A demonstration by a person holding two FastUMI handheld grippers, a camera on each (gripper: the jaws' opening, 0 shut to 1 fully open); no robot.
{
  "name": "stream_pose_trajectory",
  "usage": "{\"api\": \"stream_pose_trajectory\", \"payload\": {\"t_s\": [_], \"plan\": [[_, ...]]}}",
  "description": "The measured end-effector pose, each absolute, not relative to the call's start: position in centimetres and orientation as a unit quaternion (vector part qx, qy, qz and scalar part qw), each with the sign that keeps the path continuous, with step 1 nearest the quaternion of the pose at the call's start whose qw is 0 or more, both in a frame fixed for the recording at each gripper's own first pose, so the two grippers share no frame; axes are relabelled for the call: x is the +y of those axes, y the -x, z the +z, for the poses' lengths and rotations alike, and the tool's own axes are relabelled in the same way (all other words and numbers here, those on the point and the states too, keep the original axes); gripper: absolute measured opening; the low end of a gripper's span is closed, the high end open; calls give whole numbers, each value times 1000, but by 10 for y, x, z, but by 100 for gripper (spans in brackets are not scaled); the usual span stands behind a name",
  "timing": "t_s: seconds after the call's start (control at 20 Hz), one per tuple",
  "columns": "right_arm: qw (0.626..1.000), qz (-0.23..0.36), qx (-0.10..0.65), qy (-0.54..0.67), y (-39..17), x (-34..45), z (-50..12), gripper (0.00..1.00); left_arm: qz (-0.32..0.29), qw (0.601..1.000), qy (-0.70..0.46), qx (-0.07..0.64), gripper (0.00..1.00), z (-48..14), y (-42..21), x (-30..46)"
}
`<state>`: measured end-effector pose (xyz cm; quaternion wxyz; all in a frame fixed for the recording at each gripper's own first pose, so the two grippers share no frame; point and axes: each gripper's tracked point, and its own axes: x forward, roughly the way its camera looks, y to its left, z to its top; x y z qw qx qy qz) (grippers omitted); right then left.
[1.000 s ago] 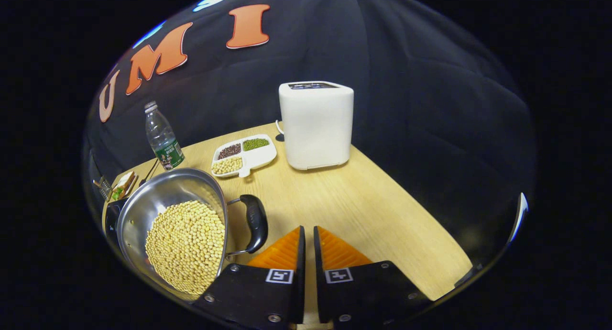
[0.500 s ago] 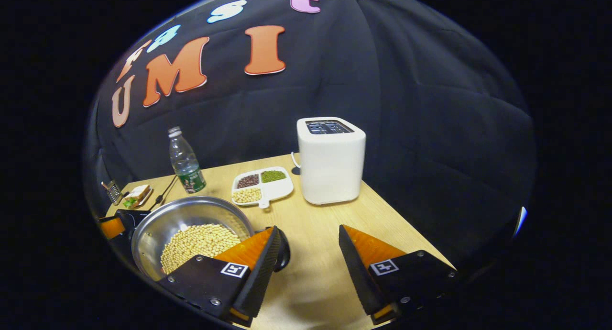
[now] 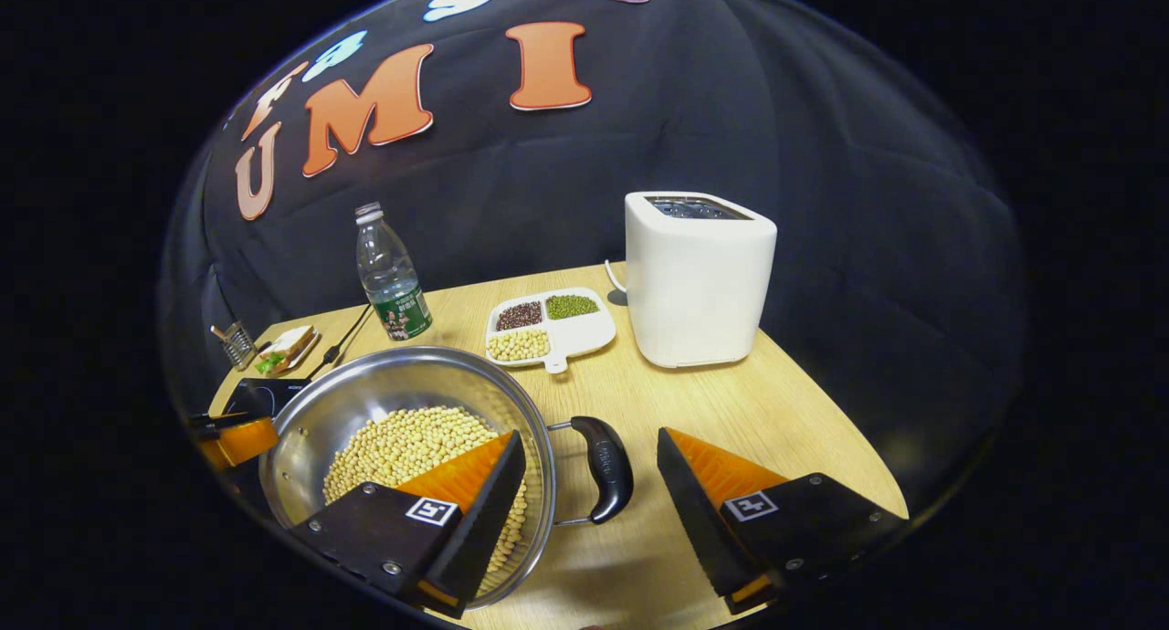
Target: First push the handle of the pot to place it horizontally, then grasp the pot with both hands and set it on the induction cooktop.
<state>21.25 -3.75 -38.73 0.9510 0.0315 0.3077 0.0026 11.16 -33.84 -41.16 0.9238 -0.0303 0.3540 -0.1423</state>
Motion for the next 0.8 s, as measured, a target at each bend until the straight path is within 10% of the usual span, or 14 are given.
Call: {"api": "stream_pose_trajectory", "payload": {"t_s": [0.3, 0.55, 0.8], "plan": [[940, 13, 338, -56, -215, -30, -407, 69, -160, 914, 57, 367, 96, -417, -112, -358], [937, 15, 343, -62, -212, -28, -408, 53, -141, 908, 63, 389, 56, -423, -114, -349], [931, 3, 349, -106, -208, -29, -404, 40, -133, 901, 61, 409, 44, -421, -113, -348]]}}
